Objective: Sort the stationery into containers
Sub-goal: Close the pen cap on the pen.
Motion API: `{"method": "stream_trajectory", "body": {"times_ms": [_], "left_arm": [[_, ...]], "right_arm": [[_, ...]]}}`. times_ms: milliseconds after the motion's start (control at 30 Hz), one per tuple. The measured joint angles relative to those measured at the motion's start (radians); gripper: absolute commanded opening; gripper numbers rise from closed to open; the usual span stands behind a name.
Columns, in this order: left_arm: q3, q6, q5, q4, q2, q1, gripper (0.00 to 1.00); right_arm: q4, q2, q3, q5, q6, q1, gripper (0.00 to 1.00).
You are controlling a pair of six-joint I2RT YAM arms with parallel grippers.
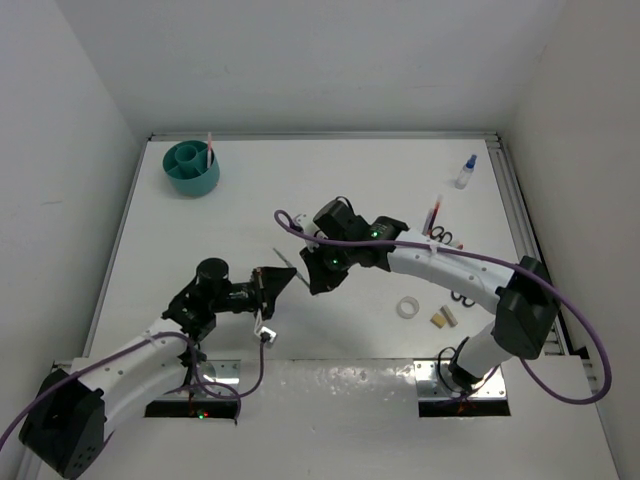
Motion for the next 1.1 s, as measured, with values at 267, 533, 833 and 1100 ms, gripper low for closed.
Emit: {"method": "stream_trajectory", "body": {"times_ms": [267,533,833,1100], "left_arm": [[0.001,0.019,0.037,0.011,0.063,0.000,0.00],[0.027,0.027,0.067,0.003,0.154,0.000,0.00],[0.068,-0.024,0.065,-0.003,0.201,0.002,0.00],[0.068,-0.061,0.063,-0.005,0.185,0.002,0.00]], "right_arm": [[0.015,0.005,-0.034,0.000,0.024,0.000,0.00],[0.068,0.005,-0.097,0.029,0.052,0.001,0.00],[0.092,0.005,-0.105,0.072,0.060,0.001,0.00],[0.096,0.005,-0.105,0.082,0.058,0.001,0.00]]}}
